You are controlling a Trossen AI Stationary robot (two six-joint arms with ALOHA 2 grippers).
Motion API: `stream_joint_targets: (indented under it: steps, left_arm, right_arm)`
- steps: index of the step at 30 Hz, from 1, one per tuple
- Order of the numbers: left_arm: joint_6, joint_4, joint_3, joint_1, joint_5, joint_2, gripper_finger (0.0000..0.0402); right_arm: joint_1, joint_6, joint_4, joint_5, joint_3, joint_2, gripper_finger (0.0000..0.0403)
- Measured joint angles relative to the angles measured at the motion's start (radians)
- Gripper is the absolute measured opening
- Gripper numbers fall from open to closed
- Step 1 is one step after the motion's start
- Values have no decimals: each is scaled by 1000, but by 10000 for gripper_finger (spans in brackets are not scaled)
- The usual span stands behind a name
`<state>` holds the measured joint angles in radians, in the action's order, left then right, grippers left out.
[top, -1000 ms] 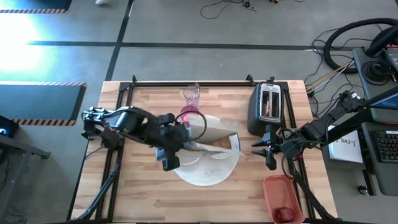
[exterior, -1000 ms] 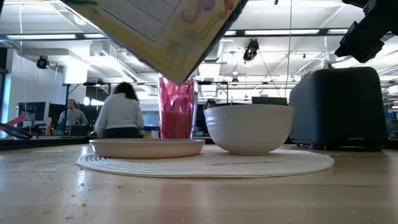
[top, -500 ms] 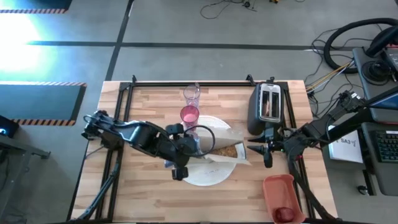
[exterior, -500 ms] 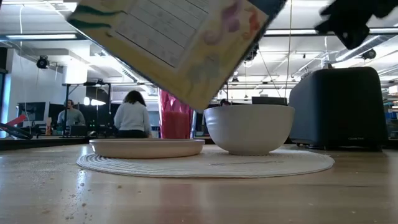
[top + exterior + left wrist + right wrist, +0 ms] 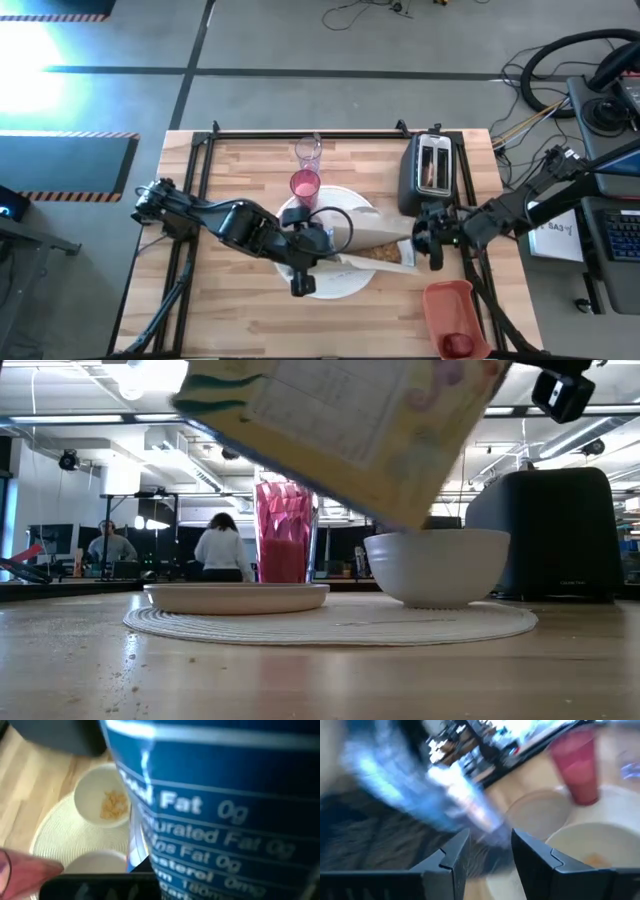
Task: Arrange a breakfast setting
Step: Pour the cereal from the cereal box into the white bowl
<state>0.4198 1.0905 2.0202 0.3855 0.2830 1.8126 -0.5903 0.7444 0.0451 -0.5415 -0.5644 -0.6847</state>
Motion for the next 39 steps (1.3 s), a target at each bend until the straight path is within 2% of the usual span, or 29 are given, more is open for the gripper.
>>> stream_joint_targets:
  steps: [4, 7, 13, 15, 18, 24, 31, 36, 39]
  left_arm:
    - [21, 12, 13, 7, 2, -17, 0]
    - [36, 16, 2, 25, 57, -45, 0]
    - [126, 21, -87, 76, 169, -122, 0]
    - [163, -15, -133, 89, 197, -158, 0]
    - [184, -97, -222, 103, 202, -202, 0]
    - [196, -306, -415, 105, 175, -303, 0]
    - [140, -566, -588, 105, 177, -388, 0]
    - [101, -658, -645, 105, 163, -398, 0]
    - [72, -674, -649, 105, 152, -398, 0]
  right_arm:
    - [-1, -15, 2, 78, 0, -45, 140]
    - [0, 22, 1, 70, 0, -103, 147]
    - [-1, 48, -40, 126, 0, -234, 179]
    - [-1, -11, -101, 127, 0, -274, 193]
    - [2, -187, -207, 102, 0, -320, 212]
    - [6, -443, -318, -73, 0, -357, 232]
    - [6, -607, -489, -38, 0, -366, 235]
    - [5, -655, -523, -12, 1, -365, 235]
    - [6, -650, -533, 58, 1, -361, 235]
